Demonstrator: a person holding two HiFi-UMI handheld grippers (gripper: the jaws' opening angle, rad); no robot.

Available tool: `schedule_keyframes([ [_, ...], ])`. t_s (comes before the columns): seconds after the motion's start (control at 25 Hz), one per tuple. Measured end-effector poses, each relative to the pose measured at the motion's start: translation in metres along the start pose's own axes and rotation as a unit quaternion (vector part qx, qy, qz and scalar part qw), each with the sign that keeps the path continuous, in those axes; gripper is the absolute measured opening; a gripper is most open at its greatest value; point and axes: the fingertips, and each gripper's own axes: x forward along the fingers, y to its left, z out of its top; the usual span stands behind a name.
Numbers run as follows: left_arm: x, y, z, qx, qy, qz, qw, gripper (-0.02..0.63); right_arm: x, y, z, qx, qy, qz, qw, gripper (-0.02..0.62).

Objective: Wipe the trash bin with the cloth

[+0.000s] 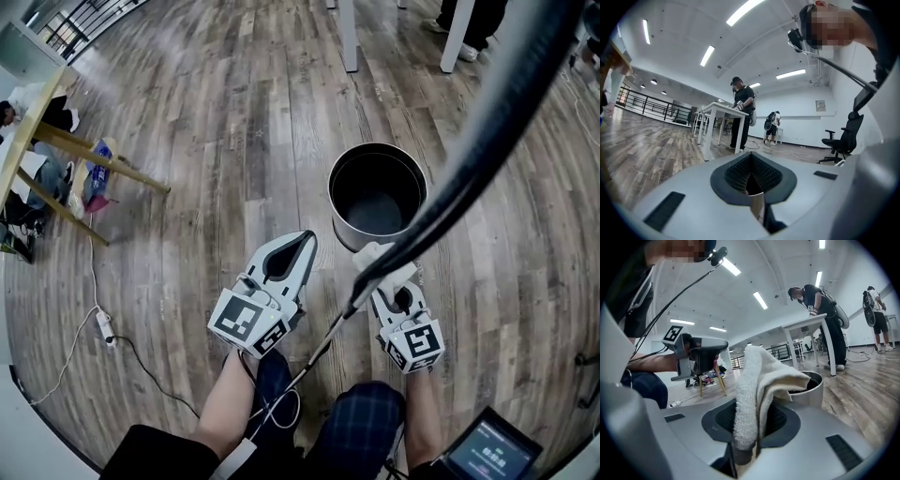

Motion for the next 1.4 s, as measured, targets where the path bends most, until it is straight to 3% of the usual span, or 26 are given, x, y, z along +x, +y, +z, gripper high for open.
schedule_keyframes([
  [0.08,-0.003,0.007,0.000,-0.014,-0.006,0.012,0.9998,-0.003,0.011,0.003,-0.011,-0.001,0.007,0.009,1.000,0.092],
  [0.32,0.000,0.013,-0.002,0.002,-0.010,0.024,0.9997,-0.003,0.074,0.033,-0.037,-0.039,0.038,0.065,0.996,0.092],
  [0.44,0.000,0.012,0.001,0.001,-0.016,0.022,0.9996,-0.003,0.098,0.038,-0.057,-0.049,0.064,0.069,0.994,0.092],
  [0.56,-0.001,0.008,0.000,0.012,-0.013,0.018,0.9997,-0.003,0.101,0.026,-0.079,-0.054,0.086,0.044,0.994,0.092],
  [0.84,0.002,0.008,-0.001,0.008,-0.015,0.013,0.9998,-0.003,0.069,-0.030,-0.061,-0.015,0.058,-0.037,0.998,0.092],
  [1.4,-0.007,0.010,0.005,0.009,-0.024,0.017,0.9995,-0.003,0.008,-0.133,-0.069,0.004,0.057,-0.156,0.986,0.092],
])
